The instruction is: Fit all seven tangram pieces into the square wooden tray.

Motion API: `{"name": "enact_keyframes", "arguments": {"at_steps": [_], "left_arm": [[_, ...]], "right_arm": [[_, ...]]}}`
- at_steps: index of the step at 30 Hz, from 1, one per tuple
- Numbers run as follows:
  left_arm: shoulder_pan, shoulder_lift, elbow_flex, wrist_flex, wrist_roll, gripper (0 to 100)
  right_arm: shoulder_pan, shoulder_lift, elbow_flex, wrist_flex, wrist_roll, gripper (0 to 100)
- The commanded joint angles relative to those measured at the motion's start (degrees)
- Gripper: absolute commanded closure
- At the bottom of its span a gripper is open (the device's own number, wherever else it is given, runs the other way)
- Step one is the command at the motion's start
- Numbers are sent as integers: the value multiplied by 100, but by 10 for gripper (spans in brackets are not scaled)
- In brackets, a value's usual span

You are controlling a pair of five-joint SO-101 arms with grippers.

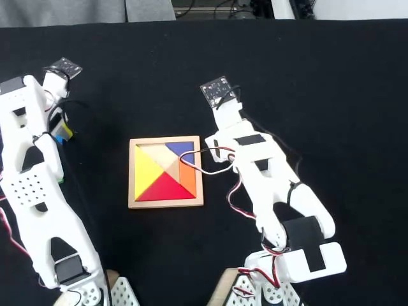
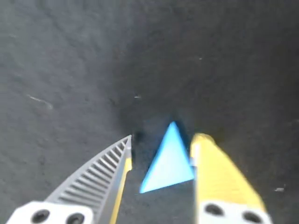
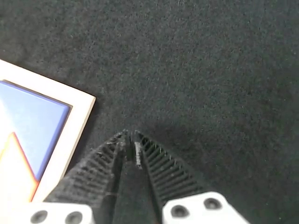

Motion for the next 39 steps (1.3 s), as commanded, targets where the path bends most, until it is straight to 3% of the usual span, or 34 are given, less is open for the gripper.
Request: {"name": "enact_keyframes", "arguments": {"at_steps": [1,6,15,24,31,39], "left_arm": [[-127,-9,57,105,-466,694],[-189,-62,48,325,-1424,694],[-110,-9,-40,299,-2066,694],[-163,-9,-101,545,-2365,699],[-145,-9,-101,536,-2330,820],[-127,-97,-171,835,-2312,873]], "right_arm": [[97,4,-207,-97,53,987],[79,4,-207,-97,53,987],[88,4,-207,-105,62,987],[88,4,-207,-123,62,987],[88,4,-207,-123,62,987],[97,4,-207,-123,62,987]]}}
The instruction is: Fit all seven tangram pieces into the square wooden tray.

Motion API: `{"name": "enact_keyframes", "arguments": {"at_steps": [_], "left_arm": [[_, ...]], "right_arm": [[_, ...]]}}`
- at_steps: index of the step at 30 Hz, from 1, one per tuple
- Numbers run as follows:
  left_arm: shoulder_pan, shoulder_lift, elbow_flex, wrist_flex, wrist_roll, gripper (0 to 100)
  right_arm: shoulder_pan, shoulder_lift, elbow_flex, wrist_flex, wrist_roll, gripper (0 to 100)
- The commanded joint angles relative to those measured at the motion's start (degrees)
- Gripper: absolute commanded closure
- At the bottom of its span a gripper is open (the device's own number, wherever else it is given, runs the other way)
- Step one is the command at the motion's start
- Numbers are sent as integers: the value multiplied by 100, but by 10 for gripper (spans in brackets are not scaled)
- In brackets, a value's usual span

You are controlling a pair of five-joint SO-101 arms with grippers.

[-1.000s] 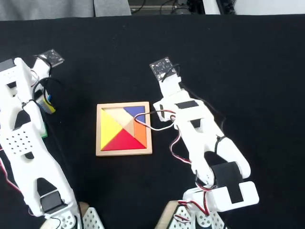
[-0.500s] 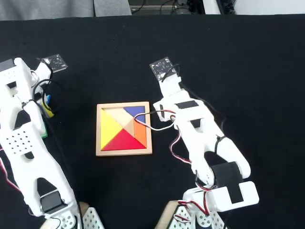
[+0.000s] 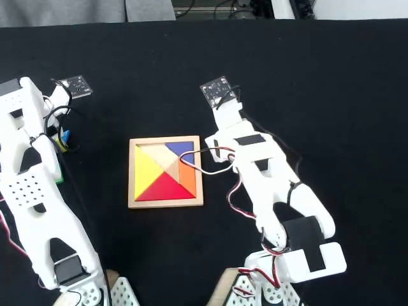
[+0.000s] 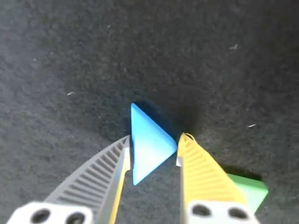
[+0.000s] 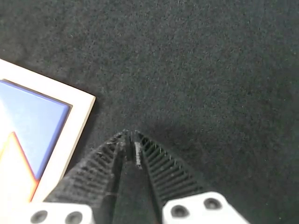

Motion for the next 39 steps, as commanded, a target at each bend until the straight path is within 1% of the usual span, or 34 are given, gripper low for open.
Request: {"name": "enact_keyframes", "arguments": {"at_steps": [1,4,7,9,11,14,17,22,23,25,28,30,34,39], "left_arm": [[48,-158,-356,457,-79,873],[251,-369,-1112,1486,-79,873],[462,-642,-1297,1468,281,873],[629,-932,-1174,1477,360,873],[857,-1284,-760,1486,431,873],[1314,-2066,171,1486,484,873],[1833,-2884,1051,1477,492,873],[2695,-4070,2563,1415,519,873],[2879,-4220,2905,1257,527,873],[3160,-4404,3618,624,589,873],[3451,-4457,4497,-677,1240,873],[3609,-4413,4954,-1380,1433,873],[3846,-4396,5385,-2022,1468,873],[3864,-4378,5578,-2523,1459,873]], "right_arm": [[97,4,-207,-123,62,987],[105,-40,-207,-123,62,987],[237,-48,-207,-123,35,987],[360,-48,-215,-132,18,987],[448,-48,-286,-114,18,987],[563,-48,-338,-105,-44,987],[677,-48,-347,-141,-308,987],[756,-48,-409,-114,-352,987],[756,-48,-409,-105,-352,987],[756,-48,-426,-105,-352,987],[782,-48,-426,-105,-352,987],[870,-48,-426,-132,-352,987],[941,-13,-426,-220,-352,987],[941,-4,-409,-273,-352,987]]}}
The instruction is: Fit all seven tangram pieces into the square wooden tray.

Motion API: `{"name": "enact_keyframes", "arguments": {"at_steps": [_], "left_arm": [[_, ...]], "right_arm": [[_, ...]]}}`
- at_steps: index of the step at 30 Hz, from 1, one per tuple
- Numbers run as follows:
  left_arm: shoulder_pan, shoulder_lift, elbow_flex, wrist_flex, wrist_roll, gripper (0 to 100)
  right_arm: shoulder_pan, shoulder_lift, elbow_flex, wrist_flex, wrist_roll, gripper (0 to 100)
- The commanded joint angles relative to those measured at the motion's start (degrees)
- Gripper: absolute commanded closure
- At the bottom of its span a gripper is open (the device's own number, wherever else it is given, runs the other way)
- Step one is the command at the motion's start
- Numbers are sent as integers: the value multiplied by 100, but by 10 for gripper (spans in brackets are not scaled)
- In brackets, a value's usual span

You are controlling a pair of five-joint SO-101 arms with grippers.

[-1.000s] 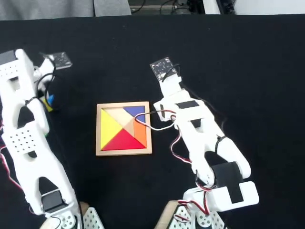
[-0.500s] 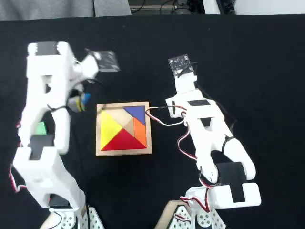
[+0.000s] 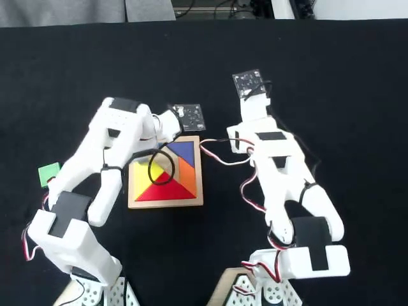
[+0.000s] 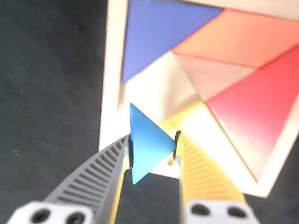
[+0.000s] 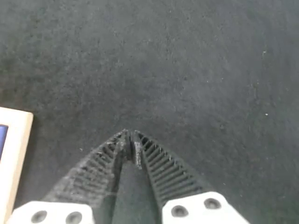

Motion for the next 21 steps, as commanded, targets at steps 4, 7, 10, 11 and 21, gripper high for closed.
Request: {"name": "enact_keyframes", "arguments": {"at_steps": [4,7,10,11,21], "left_arm": [[31,-18,48,-738,26,873],[40,334,-101,-879,26,873],[31,668,-409,-782,35,873],[31,756,-505,-642,26,873],[-127,958,-1033,-141,26,873]], "right_arm": [[88,-4,-330,-123,-44,987],[149,-4,-338,-141,-44,987],[211,-4,-347,-149,-79,987],[211,-4,-338,-149,-158,987],[211,-4,-347,-149,-237,987]]}}
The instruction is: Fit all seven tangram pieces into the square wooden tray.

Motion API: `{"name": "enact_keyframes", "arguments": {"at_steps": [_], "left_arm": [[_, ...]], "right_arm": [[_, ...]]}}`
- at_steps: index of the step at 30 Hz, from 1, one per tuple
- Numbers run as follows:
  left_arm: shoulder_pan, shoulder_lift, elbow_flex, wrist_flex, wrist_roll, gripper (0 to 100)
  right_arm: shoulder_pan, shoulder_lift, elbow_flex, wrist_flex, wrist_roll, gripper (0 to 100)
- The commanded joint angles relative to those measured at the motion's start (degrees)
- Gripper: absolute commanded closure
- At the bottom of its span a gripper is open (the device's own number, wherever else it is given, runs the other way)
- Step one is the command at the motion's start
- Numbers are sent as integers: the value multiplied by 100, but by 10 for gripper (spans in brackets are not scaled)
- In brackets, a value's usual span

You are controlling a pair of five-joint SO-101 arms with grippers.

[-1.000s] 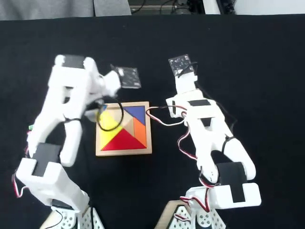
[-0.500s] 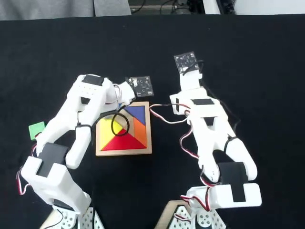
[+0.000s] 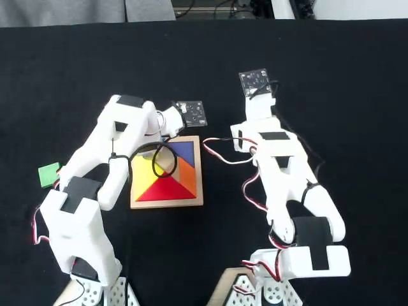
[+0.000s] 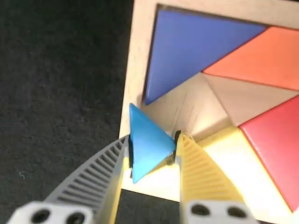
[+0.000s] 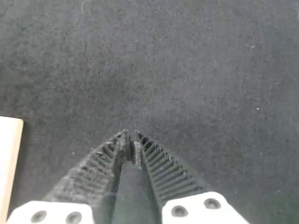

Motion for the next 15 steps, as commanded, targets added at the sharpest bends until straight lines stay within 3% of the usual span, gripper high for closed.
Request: {"name": "enact_keyframes", "arguments": {"at_steps": [1,10,15], "left_arm": [[-101,-62,-312,79,18,872],[-171,-62,-338,404,9,861],[-189,-88,-312,404,18,746]], "right_arm": [[62,-4,-347,-105,-53,987],[62,-4,-356,-105,-53,987],[62,-4,-356,-105,-53,987]]}}
